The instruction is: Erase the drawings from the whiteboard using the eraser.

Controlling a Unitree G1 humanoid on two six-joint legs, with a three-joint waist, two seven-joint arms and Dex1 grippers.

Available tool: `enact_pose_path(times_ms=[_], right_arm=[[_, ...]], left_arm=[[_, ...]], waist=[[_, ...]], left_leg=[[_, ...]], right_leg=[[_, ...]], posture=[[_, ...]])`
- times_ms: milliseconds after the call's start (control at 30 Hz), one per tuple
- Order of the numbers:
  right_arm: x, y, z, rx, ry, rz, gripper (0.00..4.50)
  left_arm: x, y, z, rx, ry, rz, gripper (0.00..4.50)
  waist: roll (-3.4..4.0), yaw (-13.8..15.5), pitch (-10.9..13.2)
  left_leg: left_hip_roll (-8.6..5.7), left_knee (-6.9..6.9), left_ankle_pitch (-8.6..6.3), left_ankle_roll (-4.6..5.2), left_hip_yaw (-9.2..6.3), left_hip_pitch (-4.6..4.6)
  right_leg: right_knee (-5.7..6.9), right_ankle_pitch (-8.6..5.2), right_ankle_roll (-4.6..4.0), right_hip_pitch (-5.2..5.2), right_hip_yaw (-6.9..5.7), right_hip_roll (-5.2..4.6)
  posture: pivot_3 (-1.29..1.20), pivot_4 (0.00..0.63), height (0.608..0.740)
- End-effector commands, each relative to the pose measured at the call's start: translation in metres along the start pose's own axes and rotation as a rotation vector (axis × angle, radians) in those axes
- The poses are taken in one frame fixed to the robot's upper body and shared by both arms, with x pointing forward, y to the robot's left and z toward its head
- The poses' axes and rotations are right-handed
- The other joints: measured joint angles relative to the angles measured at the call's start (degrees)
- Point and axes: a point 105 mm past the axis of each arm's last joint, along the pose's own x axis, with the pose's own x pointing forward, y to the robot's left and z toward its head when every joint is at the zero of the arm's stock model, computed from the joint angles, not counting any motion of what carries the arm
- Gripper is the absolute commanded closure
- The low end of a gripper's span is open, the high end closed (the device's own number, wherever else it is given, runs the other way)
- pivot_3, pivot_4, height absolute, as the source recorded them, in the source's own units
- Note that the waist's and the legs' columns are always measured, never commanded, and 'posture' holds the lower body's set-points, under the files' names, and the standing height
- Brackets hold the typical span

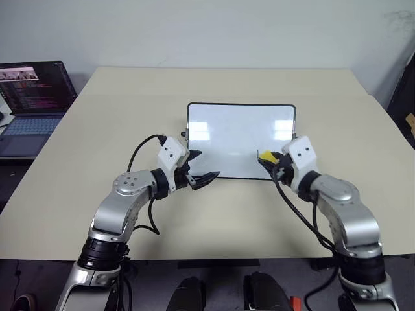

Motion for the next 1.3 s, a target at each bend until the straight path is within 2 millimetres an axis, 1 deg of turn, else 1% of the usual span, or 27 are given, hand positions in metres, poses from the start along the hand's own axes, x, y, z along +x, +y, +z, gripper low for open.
enact_pose_path(times_ms=[33, 133, 233, 333, 400, 500, 600, 700, 800, 933, 1033, 1133, 1233, 1300], right_arm=[[-0.022, 0.005, 0.006, -0.046, -0.043, -0.04, 3.4], [-0.031, 0.006, -0.005, -0.05, -0.022, -0.085, 3.4], [-0.037, 0.013, -0.015, -0.073, -0.015, -0.118, 3.4], [-0.038, 0.017, -0.022, -0.1, -0.015, -0.139, 3.4], [-0.035, 0.021, -0.025, -0.157, -0.016, -0.141, 3.4], [-0.026, 0.025, -0.023, -0.235, -0.055, -0.155, 3.4], [-0.013, 0.02, -0.014, -0.247, -0.113, -0.195, 3.4], [0.002, 0.017, -0.007, -0.287, -0.141, -0.19, 3.4], [0.014, 0.008, 0.0, -0.308, -0.161, -0.208, 3.4], [0.032, -0.01, 0.01, -0.331, -0.167, -0.256, 3.4], [0.045, -0.016, 0.014, -0.324, -0.167, -0.29, 3.4], [0.057, -0.007, 0.012, -0.32, -0.156, -0.266, 3.4], [0.063, 0.014, -0.003, -0.343, -0.111, -0.173, 3.4], [0.064, 0.025, -0.017, -0.407, -0.062, -0.113, 3.4]], left_arm=[[0.004, 0.0, 0.013, 0.037, -0.053, -0.023, 0.0], [0.008, -0.001, 0.014, 0.041, -0.061, -0.039, 0.0], [0.011, -0.003, 0.014, 0.04, -0.07, -0.06, 0.0], [0.012, -0.004, 0.014, 0.037, -0.075, -0.074, 0.0], [0.012, -0.006, 0.014, 0.038, -0.079, -0.09, 0.0], [0.012, -0.007, 0.013, 0.04, -0.08, -0.096, 0.0], [0.012, -0.006, 0.011, 0.046, -0.075, -0.093, 0.0], [0.011, -0.007, 0.011, 0.047, -0.073, -0.095, 0.0], [0.01, -0.009, 0.009, 0.051, -0.068, -0.097, 0.0], [0.009, -0.009, 0.008, 0.053, -0.064, -0.097, 0.0], [0.009, -0.01, 0.008, 0.054, -0.062, -0.095, 0.0], [0.009, -0.011, 0.008, 0.053, -0.061, -0.093, 0.0], [0.008, -0.009, 0.008, 0.048, -0.054, -0.076, 0.0], [0.006, -0.006, 0.007, 0.044, -0.048, -0.057, 0.0]], waist=[[0.0, -0.2, 0.0], [0.0, -0.5, 0.0], [0.0, -0.4, 0.0], [0.0, -0.4, 0.0], [0.0, -0.4, 0.0], [0.0, -0.4, 0.0], [0.0, -0.5, 0.0], [0.0, -0.5, 0.0], [0.0, -0.4, 0.0], [0.0, -0.4, 0.0], [0.0, -0.5, 0.0], [0.0, -0.5, 0.0], [0.0, -0.5, 0.0], [0.0, -0.5, 0.0]], left_leg=[[0.02, -0.02, 0.0, 0.0, -0.01, 0.0], [0.01, 0.02, -0.01, 0.02, 0.04, 0.05], [0.0, 0.04, -0.01, 0.02, 0.01, 0.07], [-0.01, 0.05, 0.0, 0.02, 0.03, 0.07], [-0.01, 0.06, 0.0, 0.01, 0.03, 0.07], [-0.01, 0.06, 0.03, -0.03, 0.03, 0.08], [-0.01, 0.06, 0.07, -0.11, 0.04, 0.09], [-0.02, 0.07, 0.08, -0.12, 0.07, 0.1], [-0.02, 0.07, 0.09, -0.14, 0.03, 0.1], [-0.04, 0.08, 0.1, -0.16, 0.07, 0.09], [-0.03, 0.06, 0.1, -0.16, 0.06, 0.1], [-0.01, 0.06, 0.11, -0.17, 0.09, 0.09], [-0.01, 0.07, 0.11, -0.17, 0.1, 0.1], [-0.01, 0.08, 0.09, -0.15, 0.11, 0.11]], right_leg=[[0.0, 0.0, 0.0, 0.0, -0.01, 0.01], [0.04, 0.0, 0.01, 0.02, 0.04, 0.03], [0.05, 0.0, 0.02, 0.07, -0.02, 0.06], [0.05, 0.0, 0.03, 0.08, -0.01, 0.08], [0.05, 0.0, 0.04, 0.07, -0.01, 0.09], [0.05, 0.0, 0.04, 0.08, -0.02, 0.1], [0.06, 0.0, 0.04, 0.08, -0.01, 0.17], [0.06, 0.01, 0.04, 0.09, -0.02, 0.17], [0.06, 0.01, 0.04, 0.09, -0.01, 0.18], [0.06, 0.02, 0.04, 0.09, 0.01, 0.17], [0.08, 0.02, 0.03, 0.08, 0.02, 0.17], [0.09, 0.02, 0.03, 0.05, 0.05, 0.17], [0.1, 0.02, 0.03, 0.05, 0.07, 0.17], [0.12, 0.02, 0.03, 0.06, 0.07, 0.17]], posture=[[0.0, 0.15, 0.74], [0.0, 0.15, 0.74], [0.0, 0.15, 0.74], [0.0, 0.15, 0.74], [0.0, 0.15, 0.74], [0.0, 0.15, 0.74], [0.0, 0.15, 0.74], [0.0, 0.15, 0.74], [0.0, 0.15, 0.74], [0.0, 0.15, 0.74], [0.0, 0.15, 0.74], [0.0, 0.15, 0.74], [0.0, 0.15, 0.74], [0.0, 0.15, 0.74]])
